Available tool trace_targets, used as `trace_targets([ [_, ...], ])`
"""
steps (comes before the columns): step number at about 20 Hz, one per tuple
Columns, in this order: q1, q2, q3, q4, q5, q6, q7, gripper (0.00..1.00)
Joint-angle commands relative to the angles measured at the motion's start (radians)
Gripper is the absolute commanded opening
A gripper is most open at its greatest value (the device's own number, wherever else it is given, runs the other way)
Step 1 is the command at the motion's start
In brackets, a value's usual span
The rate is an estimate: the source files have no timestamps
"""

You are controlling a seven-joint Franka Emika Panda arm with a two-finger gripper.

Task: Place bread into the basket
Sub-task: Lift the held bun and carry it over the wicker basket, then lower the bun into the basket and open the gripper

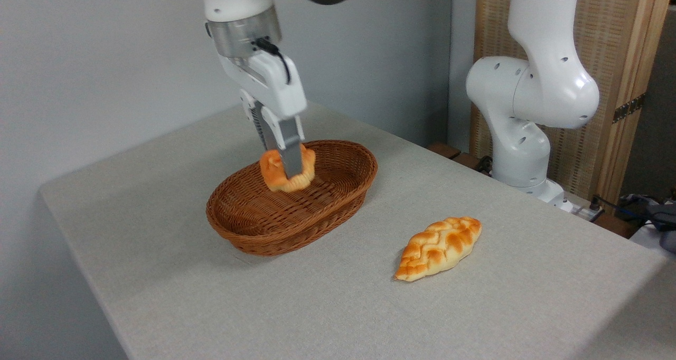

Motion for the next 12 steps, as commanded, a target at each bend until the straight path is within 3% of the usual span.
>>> trace_targets([
  [1, -0.056, 0.056, -0.017, -0.001, -0.01, 0.03, -0.087, 0.63],
  [2, -0.072, 0.077, -0.017, -0.001, -0.007, 0.068, -0.109, 0.63],
  [4, -0.102, 0.123, -0.017, -0.001, 0.003, 0.155, -0.168, 0.78],
  [6, -0.102, 0.139, -0.017, -0.001, 0.003, 0.171, -0.178, 1.0],
  [12, -0.102, 0.142, -0.012, 0.001, 0.004, 0.177, -0.17, 1.0],
])
